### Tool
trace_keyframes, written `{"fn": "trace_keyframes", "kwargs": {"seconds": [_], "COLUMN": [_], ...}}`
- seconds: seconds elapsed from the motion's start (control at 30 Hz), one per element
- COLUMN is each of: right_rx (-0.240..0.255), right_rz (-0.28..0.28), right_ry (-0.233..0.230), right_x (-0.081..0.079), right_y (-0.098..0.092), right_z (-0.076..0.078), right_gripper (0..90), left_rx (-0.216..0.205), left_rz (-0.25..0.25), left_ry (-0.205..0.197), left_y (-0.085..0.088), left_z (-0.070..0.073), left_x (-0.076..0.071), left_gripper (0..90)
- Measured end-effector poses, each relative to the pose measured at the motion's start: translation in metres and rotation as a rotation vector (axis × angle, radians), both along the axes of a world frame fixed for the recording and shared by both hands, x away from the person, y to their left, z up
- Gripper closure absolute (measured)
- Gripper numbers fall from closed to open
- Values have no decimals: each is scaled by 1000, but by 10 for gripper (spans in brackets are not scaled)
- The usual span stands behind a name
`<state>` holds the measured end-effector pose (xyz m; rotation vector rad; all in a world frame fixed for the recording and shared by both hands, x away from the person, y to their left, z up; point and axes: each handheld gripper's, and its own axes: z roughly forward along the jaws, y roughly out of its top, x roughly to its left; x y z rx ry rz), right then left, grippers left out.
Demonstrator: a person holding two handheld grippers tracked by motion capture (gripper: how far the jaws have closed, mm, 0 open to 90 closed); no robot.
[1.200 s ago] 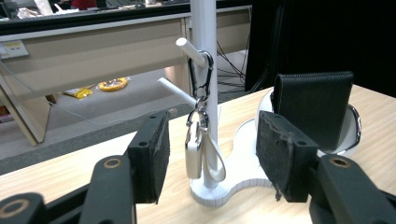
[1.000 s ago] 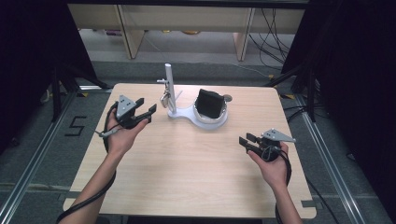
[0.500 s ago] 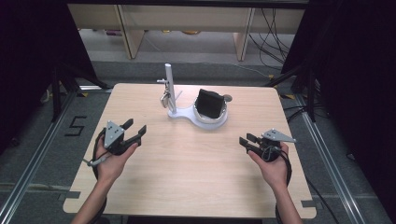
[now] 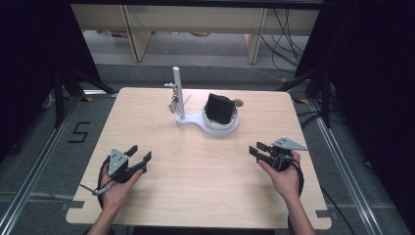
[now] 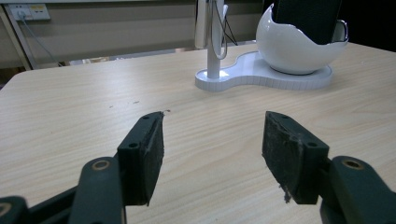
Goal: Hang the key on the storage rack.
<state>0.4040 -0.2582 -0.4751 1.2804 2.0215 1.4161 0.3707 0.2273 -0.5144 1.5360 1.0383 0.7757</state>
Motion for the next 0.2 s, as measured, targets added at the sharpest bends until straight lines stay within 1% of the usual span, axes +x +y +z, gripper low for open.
{"fn": "trace_keyframes", "kwargs": {"seconds": [0.03, 0.07, 0.1, 0.13, 0.17, 0.2], "right_rx": [-5, -3, -5, 0, -7, -33], "right_rz": [5, 5, 2, 0, 0, 21], "right_ry": [10, 6, 9, 7, -10, -28], "right_x": [0, 0, 0, 0, 1, 4], "right_y": [0, 0, 0, 0, -1, -4], "right_z": [0, 0, -1, -1, -2, -2], "right_gripper": [579, 577, 576, 576, 575, 574], "left_rx": [2, -1, -12, -20, -20, -20], "left_rz": [8, 9, -1, 0, -1, -4], "left_ry": [0, -2, -6, 1, 9, 11], "left_y": [0, 0, 0, 0, 0, 0], "left_z": [1, 0, -1, -2, -4, -4], "left_x": [0, 0, 1, 1, 1, 2], "left_gripper": [375, 367, 361, 357, 355, 354]}}
